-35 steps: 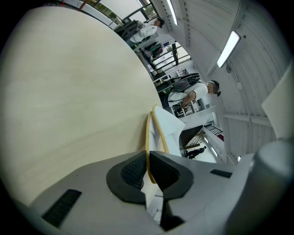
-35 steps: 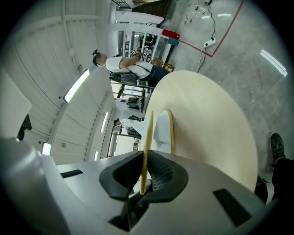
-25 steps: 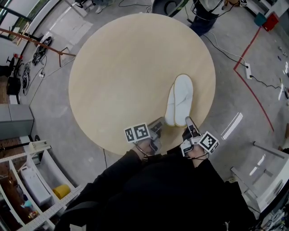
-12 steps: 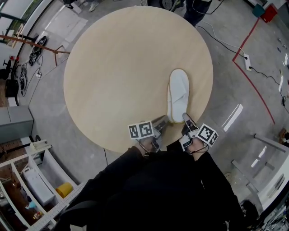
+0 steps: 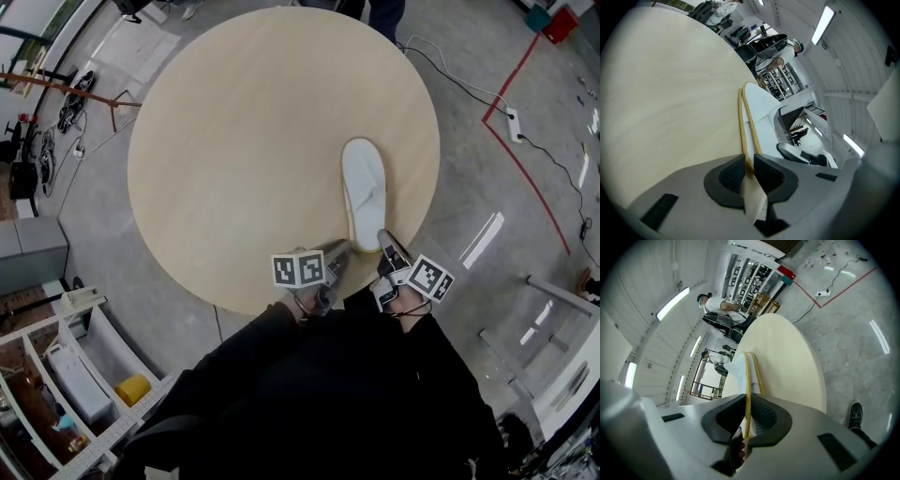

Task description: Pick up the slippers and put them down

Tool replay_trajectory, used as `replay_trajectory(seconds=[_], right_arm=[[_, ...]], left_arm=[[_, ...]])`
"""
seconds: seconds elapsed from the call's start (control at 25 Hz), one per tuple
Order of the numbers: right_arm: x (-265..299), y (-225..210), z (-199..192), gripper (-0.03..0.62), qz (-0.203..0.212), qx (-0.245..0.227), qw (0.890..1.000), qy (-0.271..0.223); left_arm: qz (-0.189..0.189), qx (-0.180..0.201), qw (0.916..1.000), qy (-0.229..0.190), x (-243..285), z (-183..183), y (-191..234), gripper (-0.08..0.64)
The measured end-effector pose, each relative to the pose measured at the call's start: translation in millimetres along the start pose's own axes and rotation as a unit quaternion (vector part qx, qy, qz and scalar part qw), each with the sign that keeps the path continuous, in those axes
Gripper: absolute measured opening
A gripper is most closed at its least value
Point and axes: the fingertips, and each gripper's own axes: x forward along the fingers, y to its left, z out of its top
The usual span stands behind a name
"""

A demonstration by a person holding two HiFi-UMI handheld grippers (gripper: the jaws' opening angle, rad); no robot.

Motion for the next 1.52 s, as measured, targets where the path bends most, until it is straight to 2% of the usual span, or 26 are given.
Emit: replay_trajectory(seconds=[0.08, 0.16, 0.32, 0.48, 0.64, 0.88, 0.96, 1.04, 1.16, 1.36, 1.52], right_arm=[[0.3, -2.2, 6.2, 0.041, -0.011, -0.028, 1.000, 0.003], [1.7, -11.5, 6.5, 0.041, -0.038, -0.052, 0.998, 0.016], [4.4, -23.9, -3.7, 0.043, -0.095, -0.091, 0.990, 0.046], [2.6, -28.1, -5.9, 0.044, -0.109, -0.087, 0.988, 0.062], [-8.1, -33.2, -2.2, 0.044, -0.096, -0.054, 0.992, 0.063], [-37.5, -37.4, -1.5, 0.046, -0.064, -0.012, 0.997, 0.043], [-41.0, -29.4, 0.6, 0.044, -0.039, -0.020, 0.998, 0.041], [-41.4, -20.7, 4.6, 0.046, -0.023, -0.051, 0.998, 0.039], [-43.1, -16.1, 9.0, 0.046, -0.022, -0.084, 0.995, 0.039], [-52.0, -34.8, 23.9, 0.046, -0.078, -0.096, 0.992, 0.004], [-58.4, -51.9, 25.4, 0.068, -0.129, -0.137, 0.982, 0.006]], left_arm=[[0.022, 0.008, 0.9997, -0.003, -2.4, 0.6, 4.5, 0.052], [0.035, 0.009, 0.9993, -0.004, -2.4, -0.6, 8.3, 0.104], [0.023, 0.007, 0.9997, 0.005, 4.6, -4.0, 0.3, 0.118], [0.023, 0.017, 0.9996, 0.006, 13.2, -5.2, -7.0, 0.118], [-0.006, -0.001, 0.9998, 0.018, 17.7, -10.9, -12.2, 0.118], [0.008, 0.039, 0.9992, 0.008, 9.9, -1.5, -13.2, 0.120], [0.009, 0.043, 0.9990, 0.009, 9.6, 2.7, -12.8, 0.120], [0.007, 0.052, 0.9985, 0.016, 10.4, 2.2, -14.7, 0.120], [0.008, 0.069, 0.9971, 0.033, 11.7, -7.7, -20.6, 0.120], [0.026, 0.106, 0.9924, 0.058, 18.5, -21.6, -27.7, 0.120], [0.024, 0.125, 0.9896, 0.068, 26.7, -22.8, -35.3, 0.121]])
